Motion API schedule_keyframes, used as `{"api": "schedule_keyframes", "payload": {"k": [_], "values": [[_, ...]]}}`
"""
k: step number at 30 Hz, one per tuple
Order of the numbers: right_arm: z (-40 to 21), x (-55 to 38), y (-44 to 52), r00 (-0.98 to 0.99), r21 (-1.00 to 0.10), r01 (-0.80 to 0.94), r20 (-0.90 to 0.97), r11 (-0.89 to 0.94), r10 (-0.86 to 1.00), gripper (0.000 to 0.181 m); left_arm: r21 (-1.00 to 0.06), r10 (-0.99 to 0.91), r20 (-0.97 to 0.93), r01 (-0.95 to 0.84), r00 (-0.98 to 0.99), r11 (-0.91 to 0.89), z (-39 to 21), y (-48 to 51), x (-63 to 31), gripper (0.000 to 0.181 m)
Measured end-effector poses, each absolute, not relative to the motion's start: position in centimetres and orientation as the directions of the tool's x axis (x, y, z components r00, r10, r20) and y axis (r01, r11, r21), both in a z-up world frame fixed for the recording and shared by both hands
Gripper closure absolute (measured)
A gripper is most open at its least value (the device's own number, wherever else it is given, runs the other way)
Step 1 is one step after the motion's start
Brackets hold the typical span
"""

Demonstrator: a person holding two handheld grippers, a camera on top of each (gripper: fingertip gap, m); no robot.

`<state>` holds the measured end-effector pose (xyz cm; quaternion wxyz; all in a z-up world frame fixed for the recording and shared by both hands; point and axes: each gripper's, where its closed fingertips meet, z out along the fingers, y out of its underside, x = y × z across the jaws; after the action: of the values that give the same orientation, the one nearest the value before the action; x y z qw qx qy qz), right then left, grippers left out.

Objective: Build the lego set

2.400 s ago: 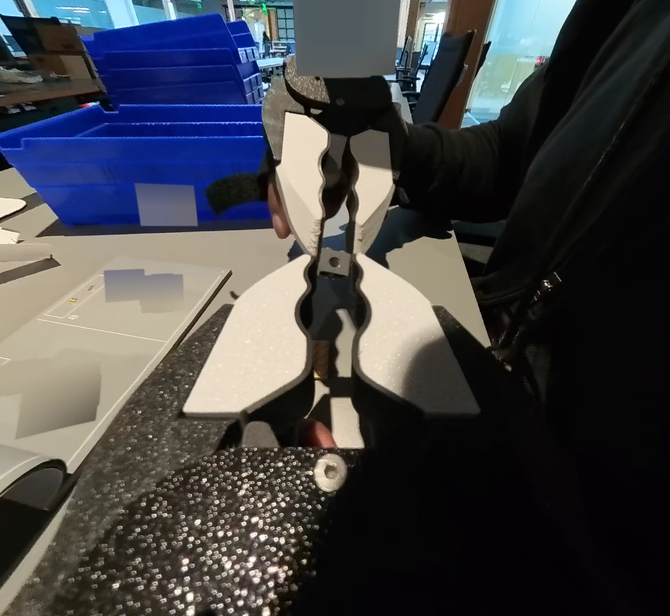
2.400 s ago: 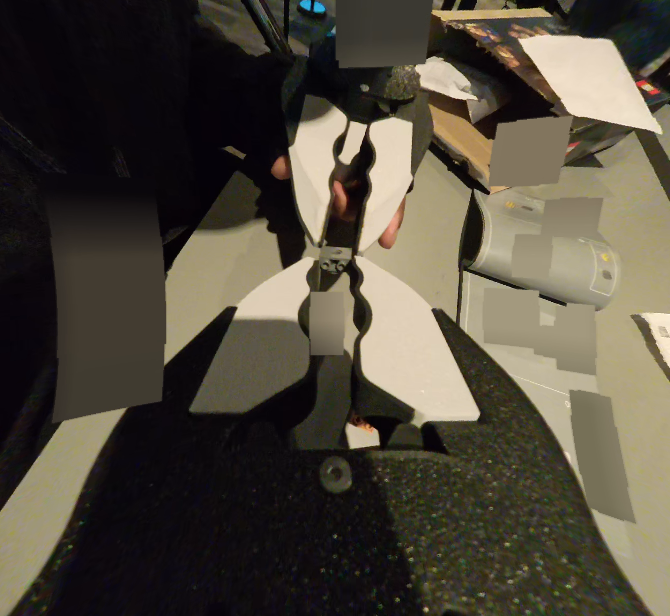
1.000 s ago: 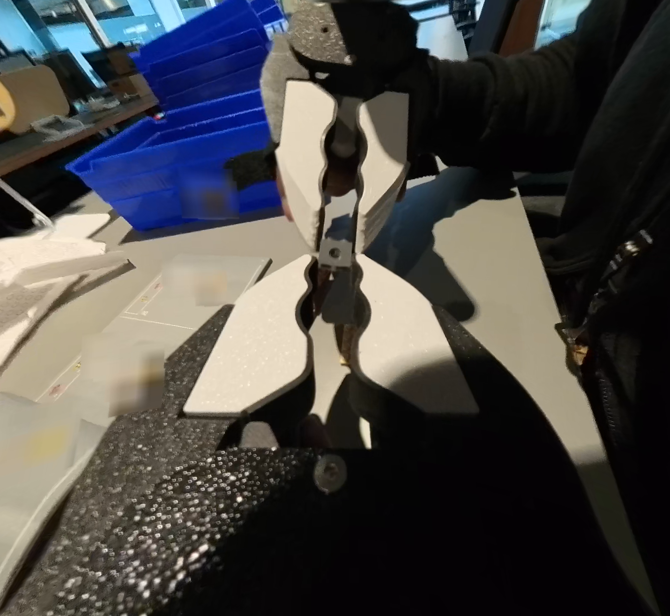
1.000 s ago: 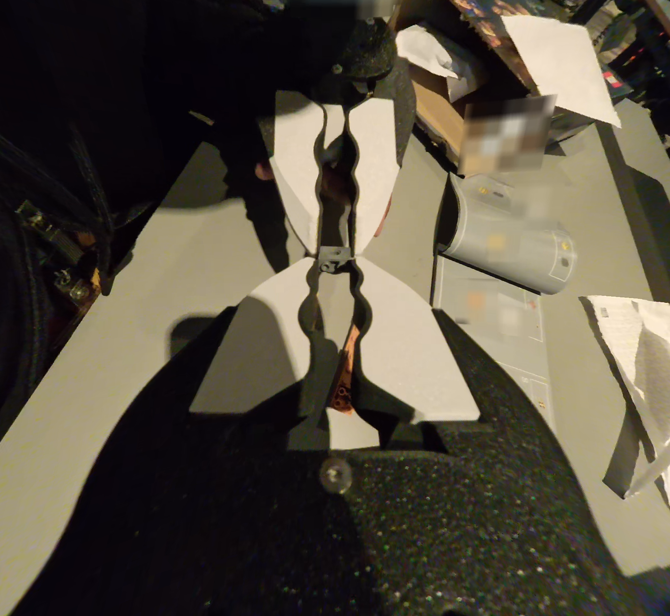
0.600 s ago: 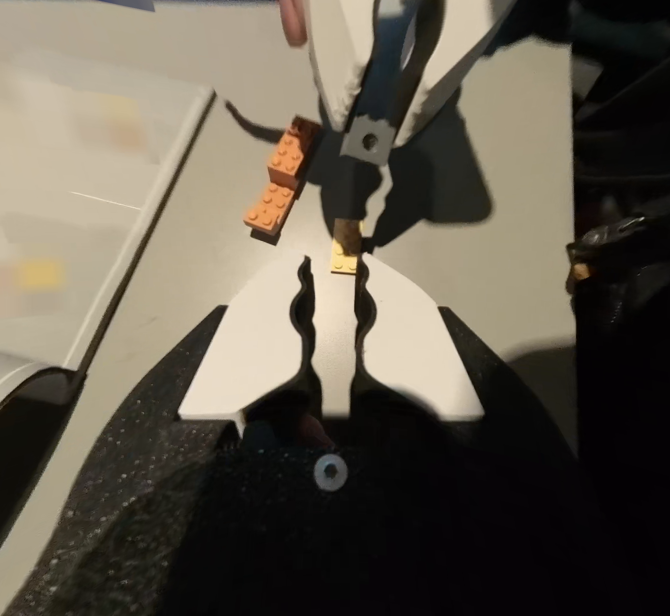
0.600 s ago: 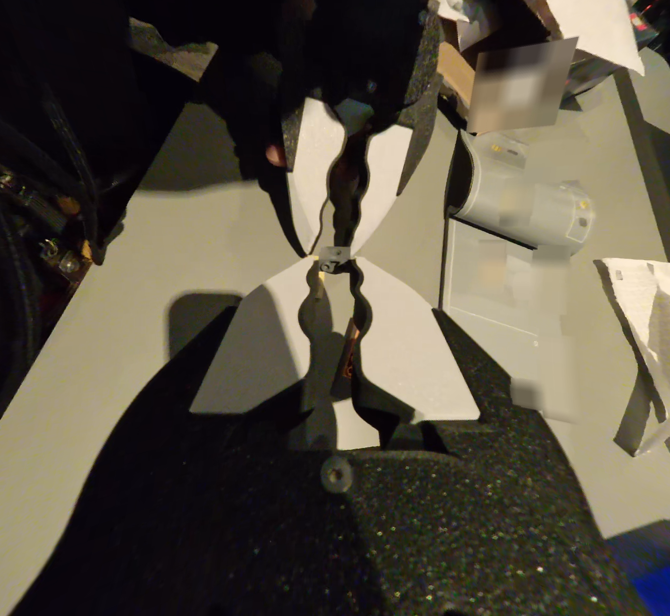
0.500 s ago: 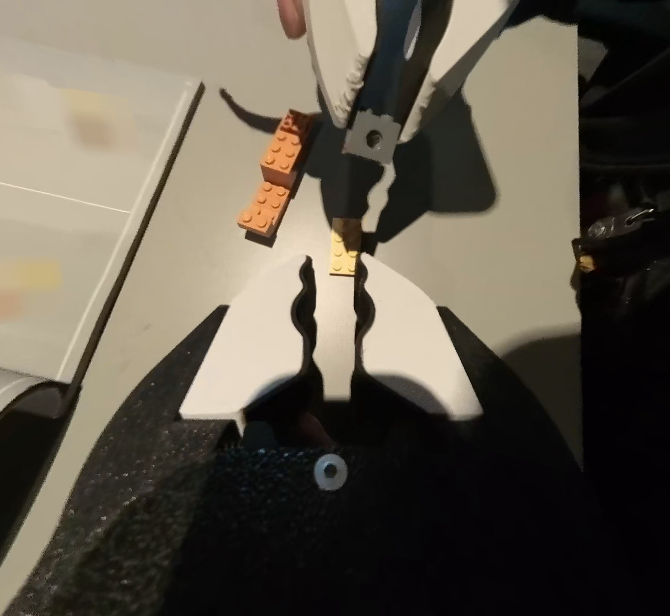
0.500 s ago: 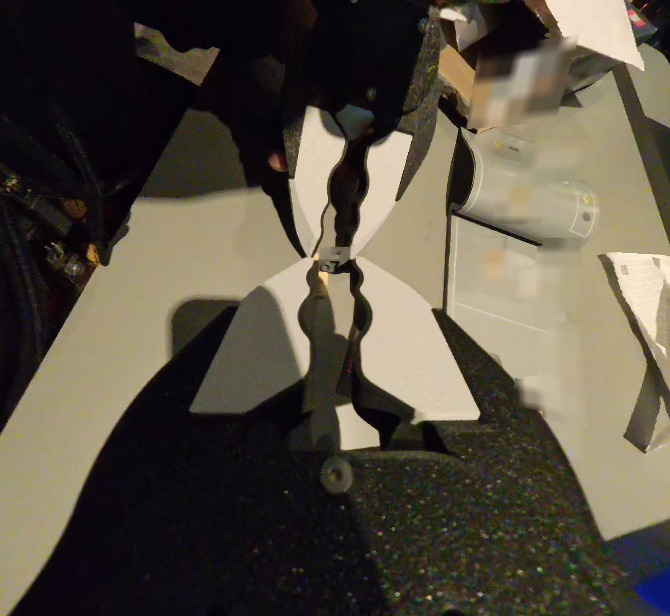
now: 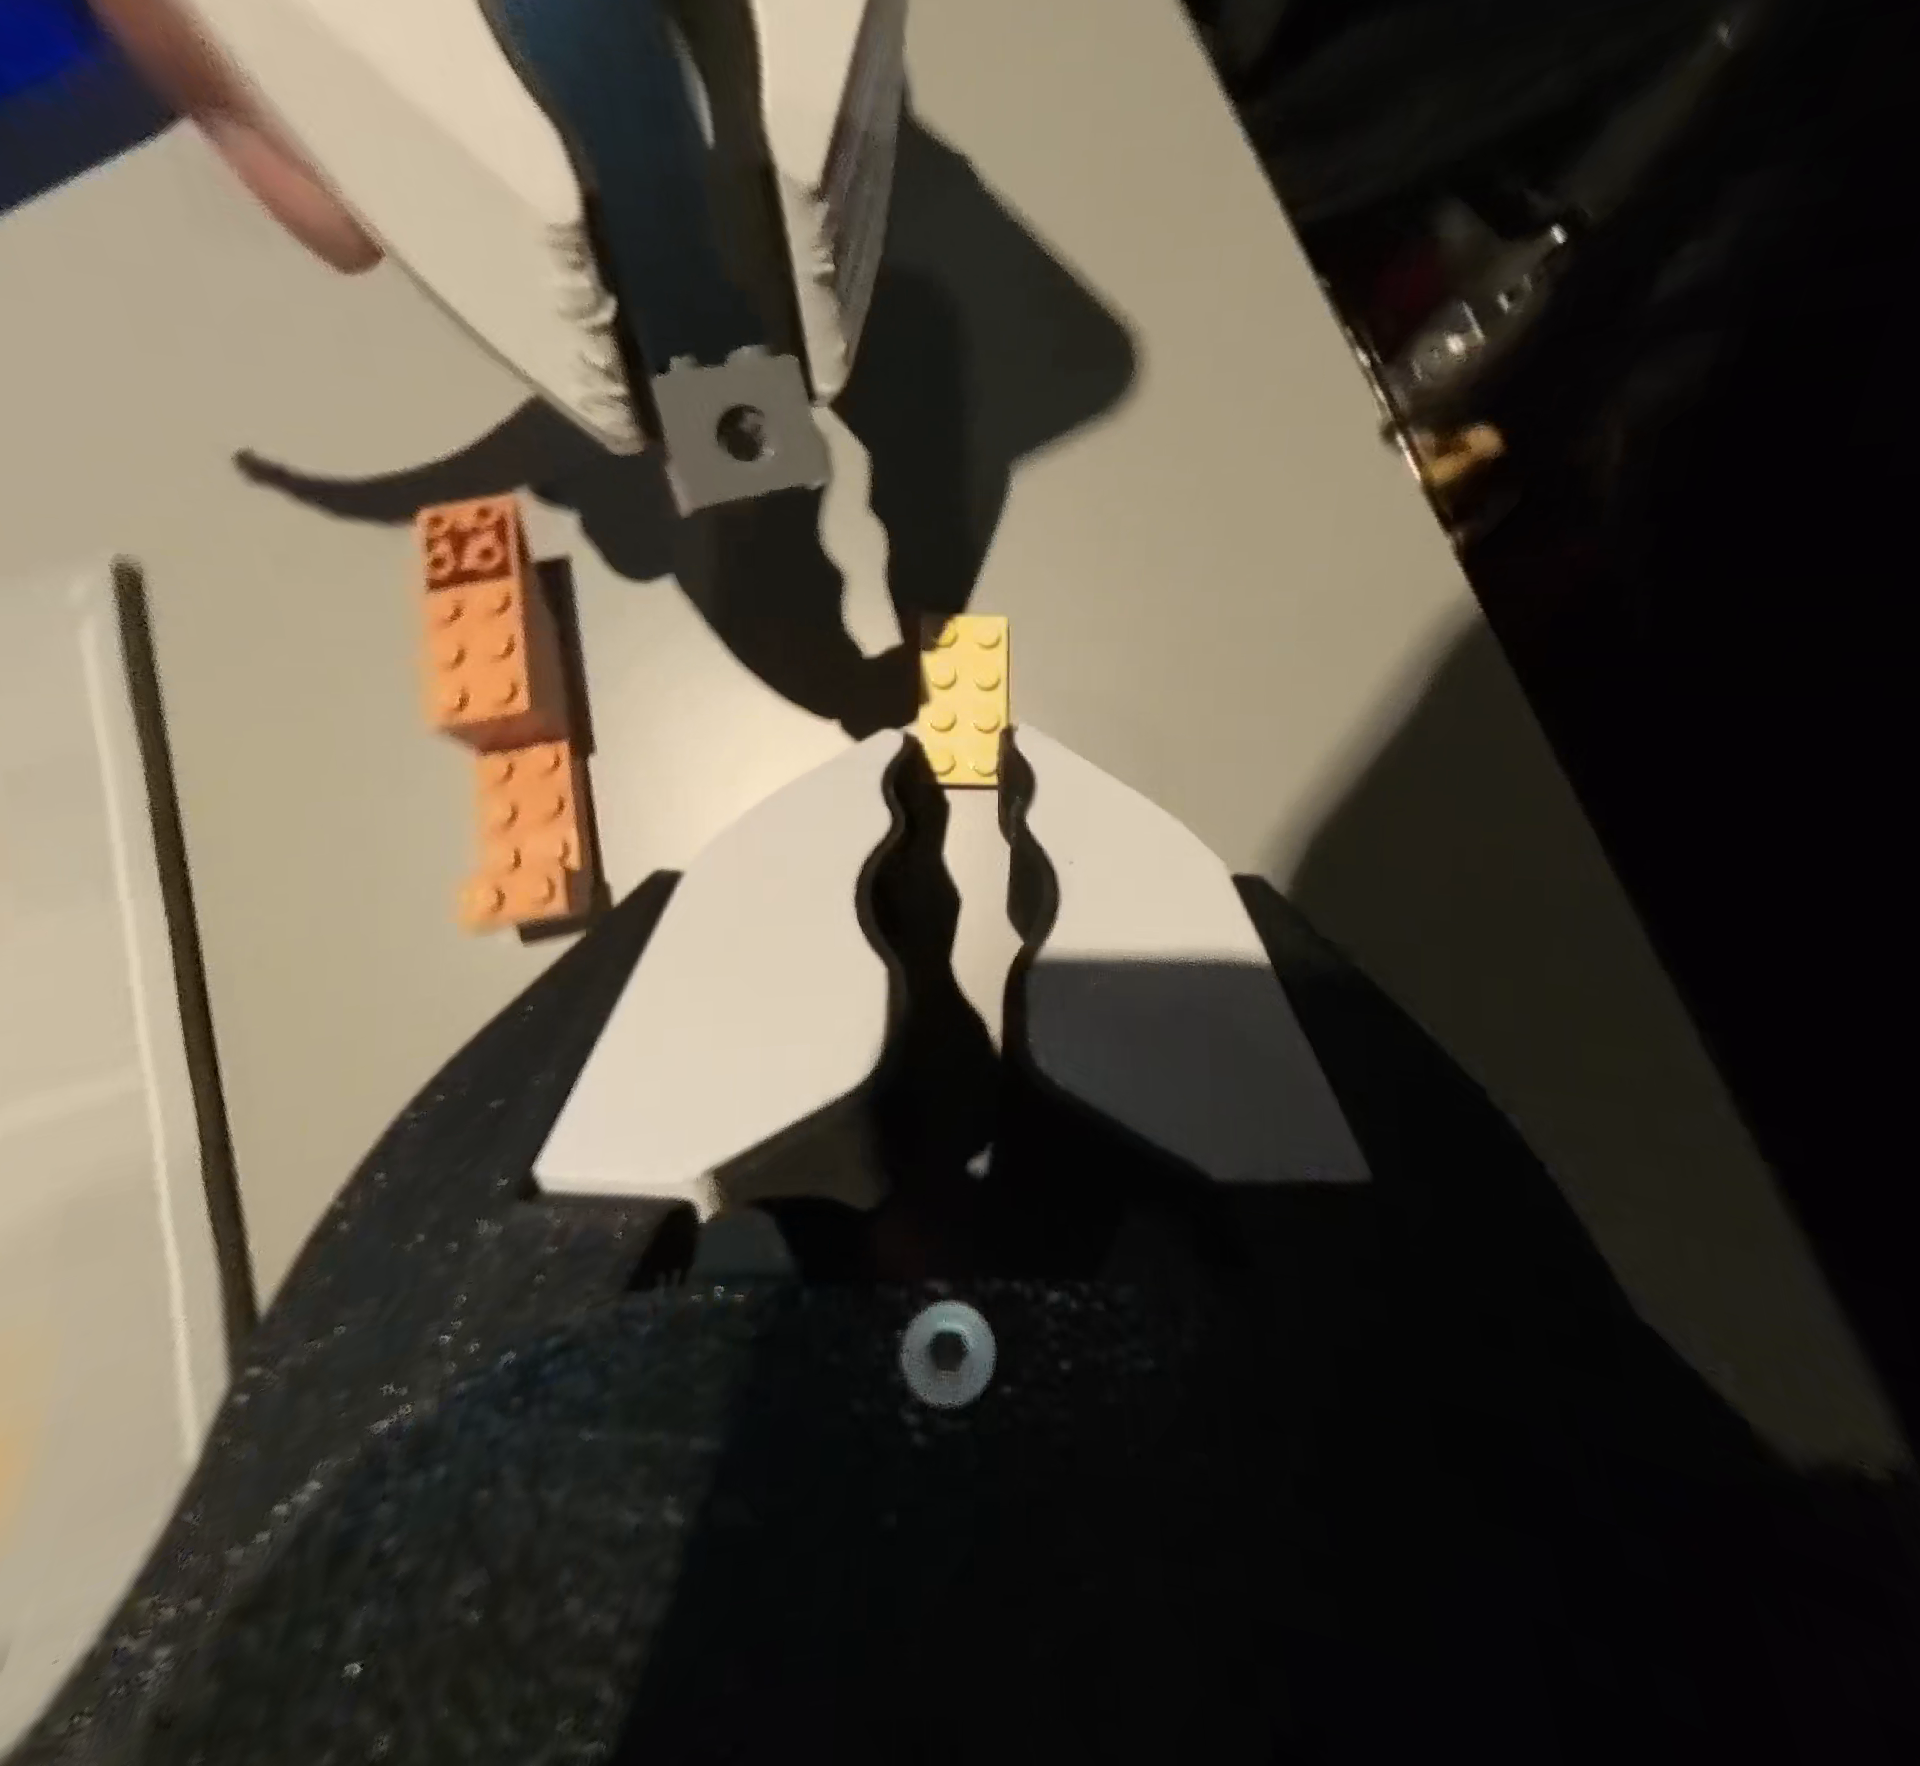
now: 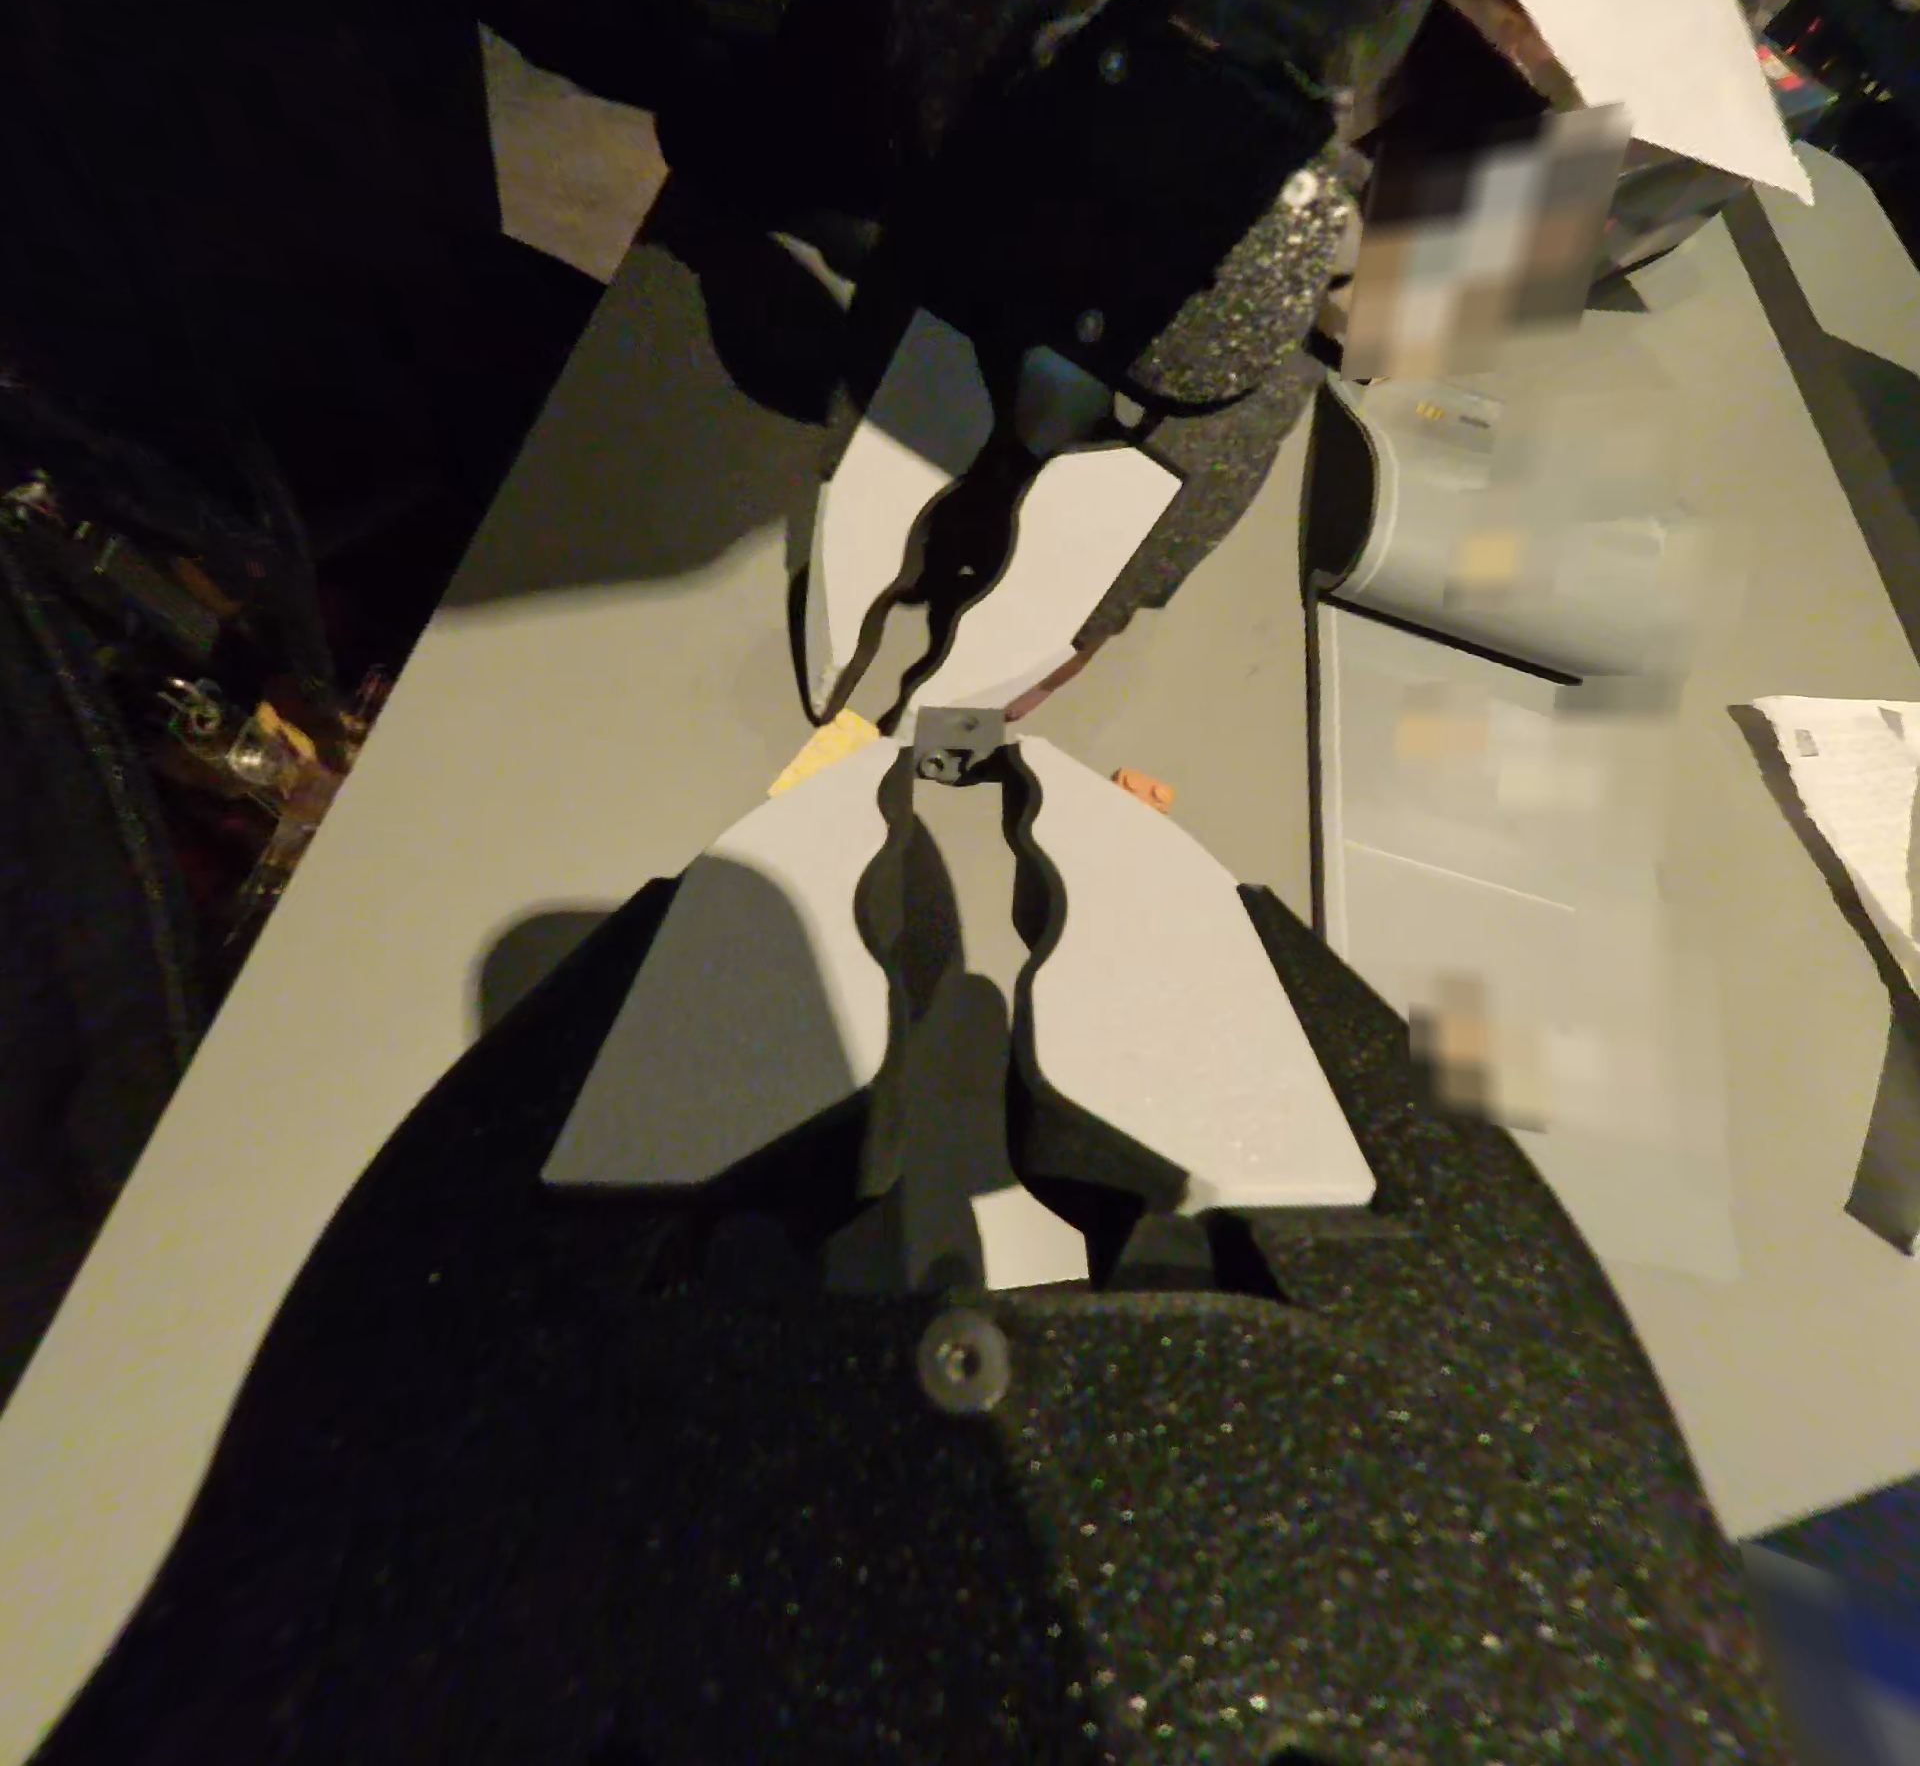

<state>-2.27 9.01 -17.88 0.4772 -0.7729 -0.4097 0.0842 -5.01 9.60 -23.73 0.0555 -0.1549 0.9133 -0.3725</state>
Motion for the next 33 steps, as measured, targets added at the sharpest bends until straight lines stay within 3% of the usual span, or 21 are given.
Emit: {"api": "schedule_keyframes", "payload": {"k": [4,8,13,19,33], "values": [[-18.7,-2.5,8.4,0.656,-0.788,0.571,0.269,-0.229,0.706,0.165,-0.686,-0.249,0.019,-0.194,-0.968,0.701,-23.7,9.7,-5.4,0.167],[-20.3,-2.0,7.3,0.63,-0.715,0.636,0.266,-0.289,0.73,0.165,-0.695,-0.316,0.006,-0.231,-0.949,0.681,-23.5,9.8,-5.8,0.165],[-22.2,-0.4,5.9,0.556,-0.514,0.756,0.174,-0.406,0.813,0.166,-0.714,-0.445,-0.067,-0.269,-0.893,0.646,-23.7,10.0,-5.1,0.156],[-23.5,0.1,4.7,0.48,-0.277,0.85,0.059,-0.448,0.875,0.166,-0.739,-0.518,-0.12,-0.273,-0.847,0.616,-23.2,10.0,-4.8,0.159],[-24.1,0.5,5.0,0.509,-0.161,0.847,-0.033,-0.507,0.86,0.163,-0.781,-0.554,-0.106,-0.275,-0.825,0.56,-22.4,10.2,-4.7,0.16]]}}
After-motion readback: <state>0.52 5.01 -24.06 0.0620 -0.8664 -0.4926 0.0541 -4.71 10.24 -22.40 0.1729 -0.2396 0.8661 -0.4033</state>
